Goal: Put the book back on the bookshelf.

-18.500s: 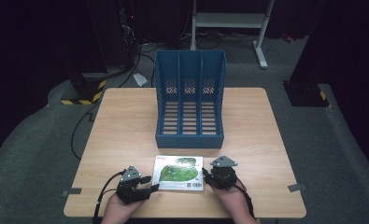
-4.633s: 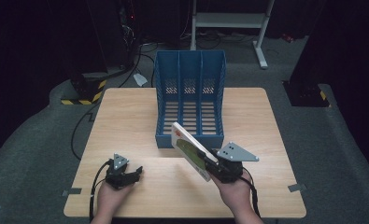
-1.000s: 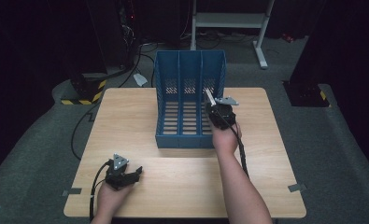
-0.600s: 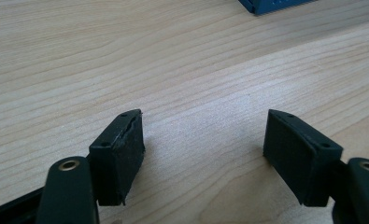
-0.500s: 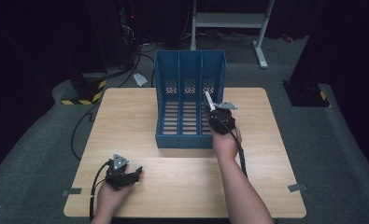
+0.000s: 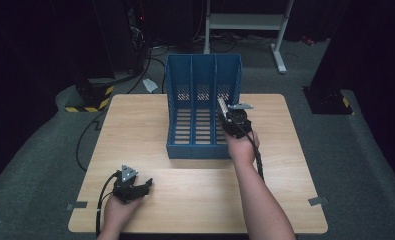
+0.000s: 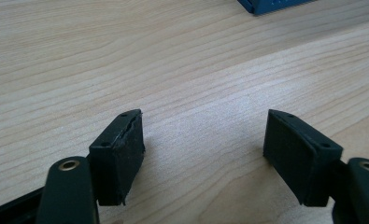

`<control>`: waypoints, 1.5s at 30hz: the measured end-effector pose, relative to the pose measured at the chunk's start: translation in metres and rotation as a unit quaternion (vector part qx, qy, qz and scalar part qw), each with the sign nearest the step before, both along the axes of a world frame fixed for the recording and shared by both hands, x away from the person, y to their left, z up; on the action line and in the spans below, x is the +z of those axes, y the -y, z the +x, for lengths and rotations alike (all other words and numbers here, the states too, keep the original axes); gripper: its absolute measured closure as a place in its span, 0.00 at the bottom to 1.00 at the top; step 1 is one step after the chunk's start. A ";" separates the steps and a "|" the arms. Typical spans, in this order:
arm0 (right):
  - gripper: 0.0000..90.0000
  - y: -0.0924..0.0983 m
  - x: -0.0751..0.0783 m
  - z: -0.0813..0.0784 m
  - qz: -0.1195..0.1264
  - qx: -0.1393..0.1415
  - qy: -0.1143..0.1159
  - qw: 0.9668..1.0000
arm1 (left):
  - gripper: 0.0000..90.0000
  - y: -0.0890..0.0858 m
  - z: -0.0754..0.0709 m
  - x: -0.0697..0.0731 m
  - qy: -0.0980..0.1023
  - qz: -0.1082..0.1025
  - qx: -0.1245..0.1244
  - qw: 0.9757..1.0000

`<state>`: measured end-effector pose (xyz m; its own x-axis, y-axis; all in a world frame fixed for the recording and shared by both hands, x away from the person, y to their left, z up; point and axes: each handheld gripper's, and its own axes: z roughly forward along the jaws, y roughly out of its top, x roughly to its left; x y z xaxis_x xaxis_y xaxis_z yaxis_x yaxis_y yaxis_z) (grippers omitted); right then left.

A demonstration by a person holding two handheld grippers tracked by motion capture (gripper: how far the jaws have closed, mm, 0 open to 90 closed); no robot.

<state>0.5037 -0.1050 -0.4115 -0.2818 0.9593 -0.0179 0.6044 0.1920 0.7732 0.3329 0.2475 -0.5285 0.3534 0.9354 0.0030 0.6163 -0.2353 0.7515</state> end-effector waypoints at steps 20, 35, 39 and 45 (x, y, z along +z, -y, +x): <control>0.85 -0.005 0.003 0.013 -0.014 -0.005 -0.021 1.000 | 0.32 0.000 0.000 0.000 0.000 0.000 0.000 1.000; 0.85 -0.009 0.004 0.013 -0.027 -0.088 0.005 0.996 | 0.32 0.000 0.001 0.000 0.000 0.001 -0.002 1.000; 0.85 -0.016 0.001 0.013 -0.041 -0.111 0.010 0.993 | 0.32 0.000 0.001 0.000 0.001 -0.001 -0.001 1.000; 0.85 -0.015 0.001 0.016 -0.040 -0.133 0.015 0.990 | 0.32 0.001 0.001 0.000 0.000 -0.002 -0.002 1.000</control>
